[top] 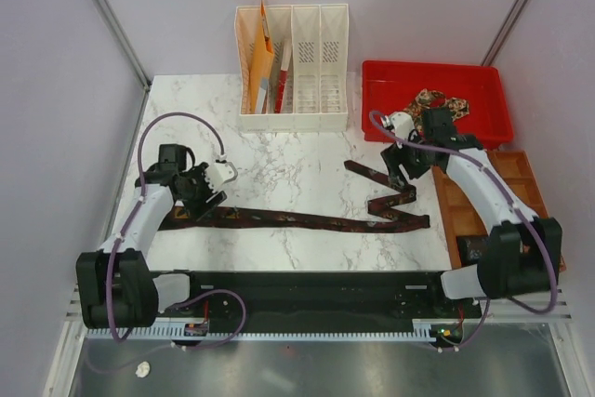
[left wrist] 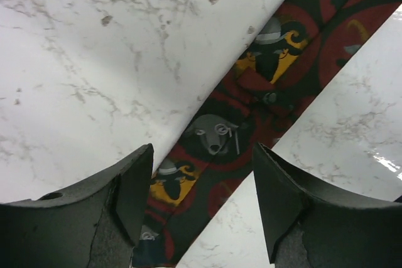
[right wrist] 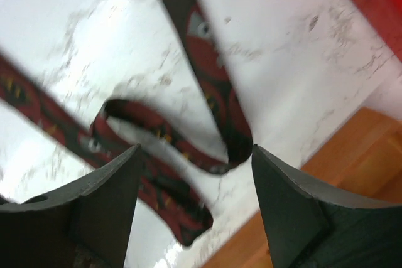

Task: Roll the ties
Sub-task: Place the tie at the center of the board, then flatten out the tie at the center of the board.

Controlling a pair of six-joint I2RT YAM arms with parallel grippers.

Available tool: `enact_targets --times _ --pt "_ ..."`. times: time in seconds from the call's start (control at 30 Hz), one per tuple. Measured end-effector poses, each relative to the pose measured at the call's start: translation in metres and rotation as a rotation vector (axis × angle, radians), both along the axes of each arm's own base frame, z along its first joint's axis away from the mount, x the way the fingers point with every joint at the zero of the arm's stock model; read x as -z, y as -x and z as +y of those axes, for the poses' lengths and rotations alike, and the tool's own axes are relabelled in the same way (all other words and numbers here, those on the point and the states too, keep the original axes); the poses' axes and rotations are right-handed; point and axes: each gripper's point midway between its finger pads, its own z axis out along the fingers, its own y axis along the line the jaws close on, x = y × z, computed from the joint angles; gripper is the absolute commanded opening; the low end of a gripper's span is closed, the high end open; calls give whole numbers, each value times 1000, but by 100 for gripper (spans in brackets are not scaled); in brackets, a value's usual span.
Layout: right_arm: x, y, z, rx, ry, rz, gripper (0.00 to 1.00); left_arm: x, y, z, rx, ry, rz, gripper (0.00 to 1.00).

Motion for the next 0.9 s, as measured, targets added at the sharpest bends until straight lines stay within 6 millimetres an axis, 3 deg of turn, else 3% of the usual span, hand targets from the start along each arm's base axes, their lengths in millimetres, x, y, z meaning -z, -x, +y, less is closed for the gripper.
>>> enact_targets --times 0.03,0.17,0.37,0.57,0.6,0.7,0.73,0.77,0.8,0.9 --pt "5 -17 1 33 -14 6 66 4 1 -3 -3 7 22 70" --pt "37 -52 3 92 -27 42 60 9 2 -13 -21 31 69 69" --pt "82 -74 9 15 -15 93 60 -7 -13 -22 -32 51 32 69" --pt "101 -83 16 -88 19 92 56 -13 -16 -25 -63 80 29 70" --pt "105 -82 19 -114 29 95 53 -14 -16 -26 -68 90 29 70" --pt "111 -77 26 -195 58 88 30 -21 -20 -29 -86 115 21 69" --pt "112 -75 29 -219 61 88 13 -24 -22 -32 -89 130 16 69" --pt "111 -75 32 -237 65 81 4 -27 -24 -34 -92 145 13 68" --pt "111 -75 36 -257 66 74 0 -30 -25 -37 -91 161 10 68" --pt "106 -75 42 -289 57 57 0 -44 -31 -48 -94 235 -4 72"
